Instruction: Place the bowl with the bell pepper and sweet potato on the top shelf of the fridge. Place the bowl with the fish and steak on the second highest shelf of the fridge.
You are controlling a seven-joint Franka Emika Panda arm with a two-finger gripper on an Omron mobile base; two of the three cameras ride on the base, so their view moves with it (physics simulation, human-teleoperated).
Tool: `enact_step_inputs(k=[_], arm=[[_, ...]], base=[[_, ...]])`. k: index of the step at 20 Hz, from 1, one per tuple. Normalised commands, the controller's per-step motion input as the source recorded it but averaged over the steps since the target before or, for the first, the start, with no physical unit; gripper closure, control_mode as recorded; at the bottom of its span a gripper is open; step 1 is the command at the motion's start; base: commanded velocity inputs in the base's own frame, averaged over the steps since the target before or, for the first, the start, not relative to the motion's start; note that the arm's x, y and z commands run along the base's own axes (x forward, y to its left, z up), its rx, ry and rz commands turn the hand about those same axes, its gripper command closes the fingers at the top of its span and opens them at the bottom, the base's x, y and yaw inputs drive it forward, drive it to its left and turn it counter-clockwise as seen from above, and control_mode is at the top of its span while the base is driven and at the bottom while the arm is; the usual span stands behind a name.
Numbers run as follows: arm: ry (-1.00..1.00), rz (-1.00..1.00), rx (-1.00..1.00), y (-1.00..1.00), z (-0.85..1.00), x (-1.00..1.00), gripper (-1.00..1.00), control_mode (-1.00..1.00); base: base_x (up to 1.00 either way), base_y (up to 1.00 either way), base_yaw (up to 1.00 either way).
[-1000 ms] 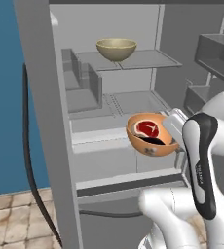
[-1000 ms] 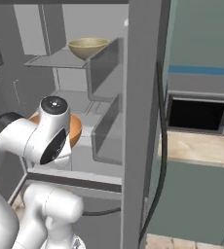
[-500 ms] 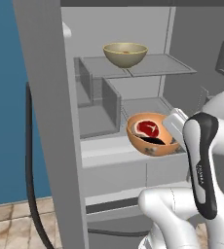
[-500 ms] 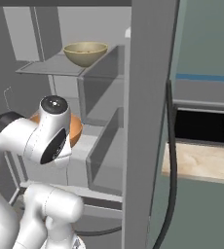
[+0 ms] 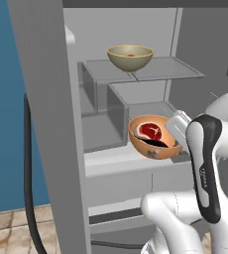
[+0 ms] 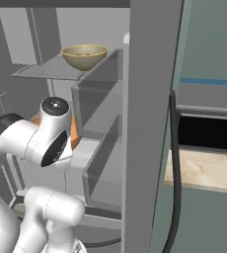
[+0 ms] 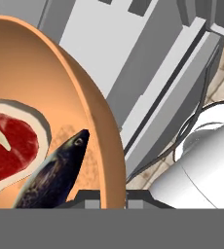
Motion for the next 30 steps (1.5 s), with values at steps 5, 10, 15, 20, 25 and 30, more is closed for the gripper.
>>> enact_step_inputs(k=[5, 10, 15, 20, 25, 30], arm=[[0.00, -0.02, 0.00, 0.00, 0.00, 0.14, 1.00, -1.00], [0.00, -0.07, -0.01, 0.00, 0.00, 0.75, 1.00, -1.00], [0.00, -0.10, 0.00, 0.00, 0.00, 0.94, 1.00, -1.00], [0.00, -0.07, 0.00, 0.00, -0.22, 0.82, 1.00, -1.00], [0.00, -0.08, 0.00, 0.00, -0.27, 0.92, 1.00, -1.00], [0.00, -0.06, 0.00, 0.00, -0.41, 0.76, 1.00, -1.00]], base=[[0.22, 0.16, -0.01], [0.00, 0.00, 0.00], [0.00, 0.00, 0.00], [0.00, 0.00, 0.00], [0.00, 0.00, 0.00], [0.00, 0.00, 0.00]])
